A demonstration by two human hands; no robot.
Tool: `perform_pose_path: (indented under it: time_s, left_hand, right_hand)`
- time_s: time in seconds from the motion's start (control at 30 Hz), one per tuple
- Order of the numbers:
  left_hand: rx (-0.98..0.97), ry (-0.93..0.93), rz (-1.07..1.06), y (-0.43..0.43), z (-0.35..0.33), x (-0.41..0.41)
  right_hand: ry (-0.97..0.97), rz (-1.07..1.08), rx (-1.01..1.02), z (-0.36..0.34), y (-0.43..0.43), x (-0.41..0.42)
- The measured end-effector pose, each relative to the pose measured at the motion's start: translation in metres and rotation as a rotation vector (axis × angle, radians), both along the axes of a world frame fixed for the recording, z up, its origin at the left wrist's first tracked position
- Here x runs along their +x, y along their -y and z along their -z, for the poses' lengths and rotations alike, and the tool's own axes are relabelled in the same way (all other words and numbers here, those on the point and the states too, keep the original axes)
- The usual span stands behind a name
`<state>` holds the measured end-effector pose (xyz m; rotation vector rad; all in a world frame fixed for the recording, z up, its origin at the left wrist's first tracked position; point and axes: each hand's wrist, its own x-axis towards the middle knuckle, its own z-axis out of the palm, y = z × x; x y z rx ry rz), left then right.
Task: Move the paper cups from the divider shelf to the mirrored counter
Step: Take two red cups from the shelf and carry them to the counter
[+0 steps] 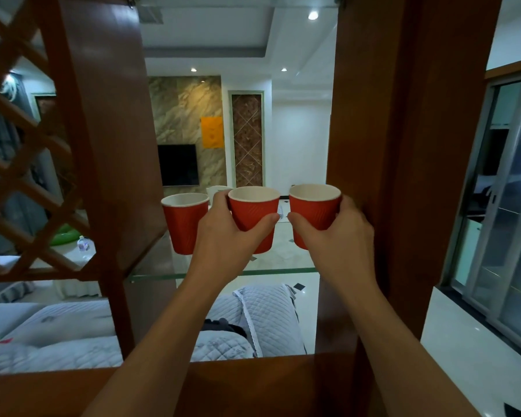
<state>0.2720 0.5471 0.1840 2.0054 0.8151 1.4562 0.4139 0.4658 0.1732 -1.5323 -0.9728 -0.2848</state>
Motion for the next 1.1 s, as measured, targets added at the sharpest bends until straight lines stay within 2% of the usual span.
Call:
perform_pose_path:
  time_s: [0.17, 0.3, 0.43, 0.57, 0.8, 1.1]
  left_hand:
    - [0.012, 0.073, 0.028, 0.025, 0.008, -0.035]
    - [0.016, 0.119, 0.021, 0.045, 0.032, -0.081]
    - [-0.027, 0.148, -0.070, 0.063, 0.069, -0.133]
    - [-0.078, 0.139, -0.166, 0.087, 0.114, -0.194]
    - [-0.146, 0.137, -0.476, 0.139, 0.179, -0.313]
    - [-0.276, 0.158, -0.983, 0.214, 0.222, -0.423]
  right_hand:
    - [0.033, -0.071, 0.062, 0.009, 0.030, -0.020]
    - [-0.012, -0.210, 0.067, 0.026, 0.056, -0.050]
    - [-0.022, -0.320, 0.070, 0.053, 0.073, -0.090]
    - [-0.047, -0.496, -0.013, 0.095, 0.076, -0.139]
    - [-0.075, -0.802, -0.231, 0.158, 0.058, -0.242]
    - [-0.010, -1.304, -0.352, 0.195, 0.023, -0.392]
